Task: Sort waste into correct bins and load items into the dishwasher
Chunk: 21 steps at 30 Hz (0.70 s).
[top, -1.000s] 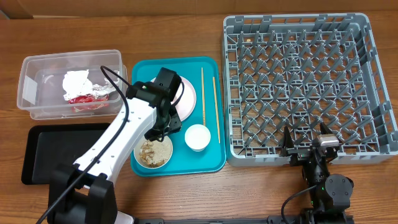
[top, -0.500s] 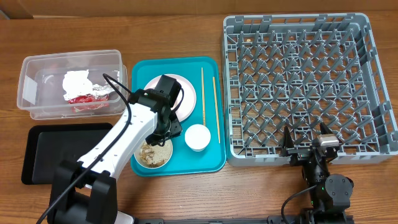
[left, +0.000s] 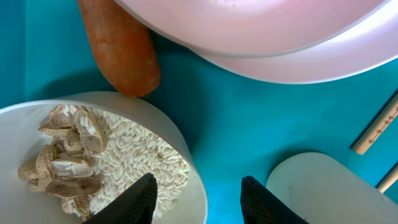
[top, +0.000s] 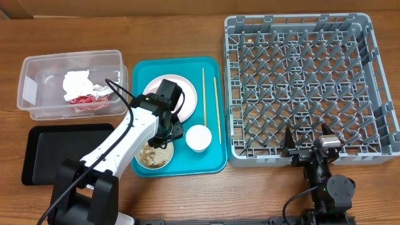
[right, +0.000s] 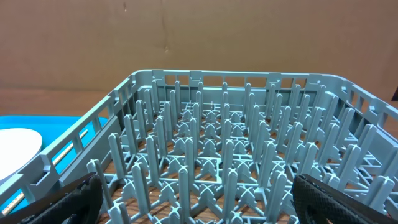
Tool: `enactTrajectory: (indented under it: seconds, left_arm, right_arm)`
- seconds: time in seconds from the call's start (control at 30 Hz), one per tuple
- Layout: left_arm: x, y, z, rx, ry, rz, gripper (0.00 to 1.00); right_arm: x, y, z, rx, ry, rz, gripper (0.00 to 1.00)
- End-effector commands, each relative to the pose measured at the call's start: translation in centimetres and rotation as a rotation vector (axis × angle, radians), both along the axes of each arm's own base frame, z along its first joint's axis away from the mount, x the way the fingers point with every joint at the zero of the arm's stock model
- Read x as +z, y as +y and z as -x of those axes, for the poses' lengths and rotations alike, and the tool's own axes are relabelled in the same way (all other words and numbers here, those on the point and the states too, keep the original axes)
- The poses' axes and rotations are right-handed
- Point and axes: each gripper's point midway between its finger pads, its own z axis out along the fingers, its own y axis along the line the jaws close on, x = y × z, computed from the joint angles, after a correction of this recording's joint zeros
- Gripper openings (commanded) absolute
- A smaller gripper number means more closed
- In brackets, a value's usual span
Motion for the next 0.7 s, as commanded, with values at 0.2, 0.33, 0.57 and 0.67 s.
enactTrajectory:
  seconds: [0.2, 0.33, 0.57, 0.67]
  left_arm:
    - [-0.7, -0.8, 0.8, -0.016, 0.018, 0.000, 0.46]
    - [-1.0, -1.3, 0.8, -0.034, 0.005, 0.001, 0.43]
    - [-1.4, -1.2, 1.1, -0.033, 0.009, -0.004, 0.43]
    - [-1.4, -1.2, 1.1, -0.033, 0.009, -0.004, 0.47]
  right_arm:
    - [-0.3, 0.0, 0.0, -0.001, -0.001, 0.011, 1.00]
    - [-0.3, 0.0, 0.0, -0.001, -0.001, 0.011, 1.00]
    - [-0.3, 0.0, 0.0, -0.001, -0.001, 0.011, 1.00]
    - [-0.3, 0.0, 0.0, -0.001, -0.001, 0.011, 1.00]
